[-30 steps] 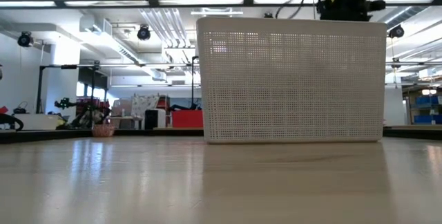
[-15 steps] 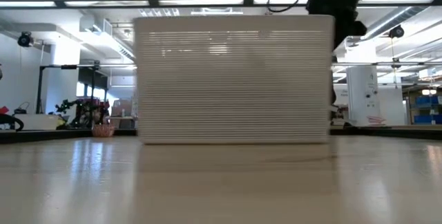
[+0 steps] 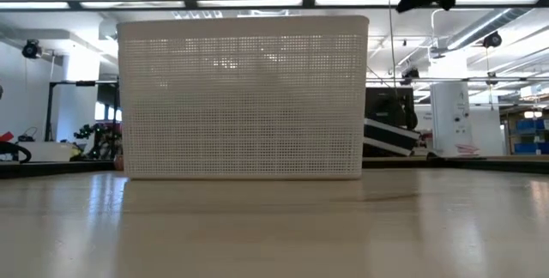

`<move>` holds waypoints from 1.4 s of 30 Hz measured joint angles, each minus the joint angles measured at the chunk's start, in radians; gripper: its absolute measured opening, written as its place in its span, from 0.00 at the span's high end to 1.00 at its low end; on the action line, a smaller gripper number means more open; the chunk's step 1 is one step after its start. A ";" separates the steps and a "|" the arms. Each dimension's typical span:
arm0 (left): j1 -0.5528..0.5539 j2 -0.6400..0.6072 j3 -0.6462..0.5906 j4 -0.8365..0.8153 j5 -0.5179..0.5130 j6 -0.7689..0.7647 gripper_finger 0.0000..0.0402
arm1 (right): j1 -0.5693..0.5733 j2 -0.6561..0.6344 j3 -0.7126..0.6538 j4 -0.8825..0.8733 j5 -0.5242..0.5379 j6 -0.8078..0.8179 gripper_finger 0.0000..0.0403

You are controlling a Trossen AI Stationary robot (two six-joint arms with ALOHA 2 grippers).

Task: Sort clothes
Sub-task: Adjust the white laundry bin, then return to Home Position

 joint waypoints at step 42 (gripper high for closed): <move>-0.037 -0.193 -0.334 0.108 -0.167 -0.163 1.00 | 0.012 -0.400 -0.417 0.323 -0.181 -0.190 1.00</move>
